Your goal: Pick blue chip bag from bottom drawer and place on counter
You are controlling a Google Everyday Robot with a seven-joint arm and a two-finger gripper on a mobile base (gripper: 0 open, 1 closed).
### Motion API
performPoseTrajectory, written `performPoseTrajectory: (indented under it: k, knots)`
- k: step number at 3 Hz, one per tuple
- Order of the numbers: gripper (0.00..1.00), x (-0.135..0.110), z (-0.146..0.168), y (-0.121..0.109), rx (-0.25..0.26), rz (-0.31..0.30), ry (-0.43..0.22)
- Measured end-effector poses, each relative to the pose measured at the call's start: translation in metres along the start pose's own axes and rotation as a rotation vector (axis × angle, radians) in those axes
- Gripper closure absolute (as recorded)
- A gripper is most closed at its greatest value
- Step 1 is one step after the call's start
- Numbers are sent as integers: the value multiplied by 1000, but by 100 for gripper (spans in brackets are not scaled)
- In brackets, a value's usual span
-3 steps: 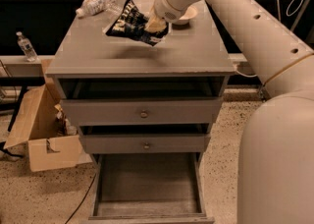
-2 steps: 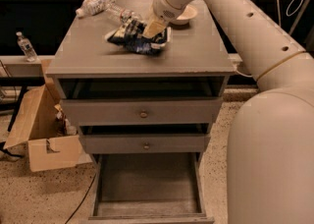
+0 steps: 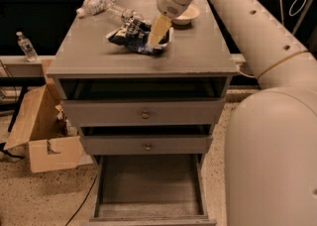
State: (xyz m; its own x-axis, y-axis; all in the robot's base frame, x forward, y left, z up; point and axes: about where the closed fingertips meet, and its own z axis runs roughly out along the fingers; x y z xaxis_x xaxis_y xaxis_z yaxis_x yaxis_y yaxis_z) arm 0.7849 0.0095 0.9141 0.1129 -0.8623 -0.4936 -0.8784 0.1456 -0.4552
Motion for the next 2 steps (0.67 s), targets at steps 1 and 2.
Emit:
performPoseTrajectory:
  k: [1, 2]
  knots:
    - [0, 6, -21, -9, 38, 13, 3]
    - [0, 24, -58, -19, 99, 39, 34]
